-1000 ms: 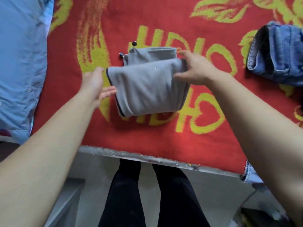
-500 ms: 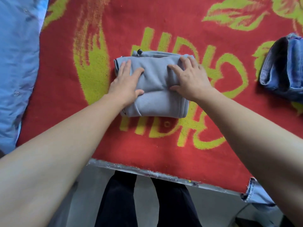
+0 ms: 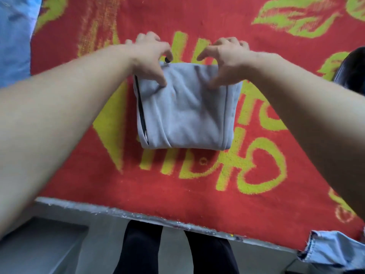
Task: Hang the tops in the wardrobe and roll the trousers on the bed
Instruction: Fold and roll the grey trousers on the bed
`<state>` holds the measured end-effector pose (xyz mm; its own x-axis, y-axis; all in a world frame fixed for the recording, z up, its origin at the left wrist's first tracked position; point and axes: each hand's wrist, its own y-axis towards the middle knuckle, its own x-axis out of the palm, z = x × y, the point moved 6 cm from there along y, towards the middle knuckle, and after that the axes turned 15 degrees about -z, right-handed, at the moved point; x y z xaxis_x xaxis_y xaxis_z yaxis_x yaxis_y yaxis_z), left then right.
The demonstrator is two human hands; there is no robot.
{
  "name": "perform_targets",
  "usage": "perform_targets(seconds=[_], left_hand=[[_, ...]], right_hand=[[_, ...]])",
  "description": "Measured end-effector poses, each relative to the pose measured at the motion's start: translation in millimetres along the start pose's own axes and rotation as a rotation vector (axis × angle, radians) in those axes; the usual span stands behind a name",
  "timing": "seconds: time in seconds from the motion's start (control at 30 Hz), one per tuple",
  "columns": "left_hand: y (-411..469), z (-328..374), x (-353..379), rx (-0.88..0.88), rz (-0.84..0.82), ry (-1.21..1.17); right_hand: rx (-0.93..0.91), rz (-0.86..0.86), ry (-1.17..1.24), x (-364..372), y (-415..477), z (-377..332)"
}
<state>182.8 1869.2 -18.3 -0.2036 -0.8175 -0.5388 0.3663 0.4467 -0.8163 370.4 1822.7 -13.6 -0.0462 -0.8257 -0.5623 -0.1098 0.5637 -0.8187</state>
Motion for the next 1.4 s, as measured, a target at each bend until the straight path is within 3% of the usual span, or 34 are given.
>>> perform_targets(seconds=[0.17,0.27,0.53,0.67,0.9,1.17,1.4], left_hand=[[32,23,22,-0.034,-0.151,0.033],[44,30,24,-0.059,-0.070,0.108],[33,28,27,-0.058,-0.041,0.043],[3,37,45,-0.076,0.125,0.029],[-115,54,105,0.013,0.419,0.029],[-281,59,135,0.072,0.468,0.095],[-409,46,134,-0.041,0.637,0.160]], right_hand=[[0.015,-0.161,-0.048,6,31,-19],[0.037,-0.123,-0.075,3,39,-21],[0.076,-0.079,-0.061,13,25,-22],[0.103,0.031,-0.082,29,-5,-37],[0.120,0.291,-0.024,84,-125,-80],[0.027,0.527,-0.268,95,-280,-155],[-0.066,0.535,-0.341,78,-367,-221]])
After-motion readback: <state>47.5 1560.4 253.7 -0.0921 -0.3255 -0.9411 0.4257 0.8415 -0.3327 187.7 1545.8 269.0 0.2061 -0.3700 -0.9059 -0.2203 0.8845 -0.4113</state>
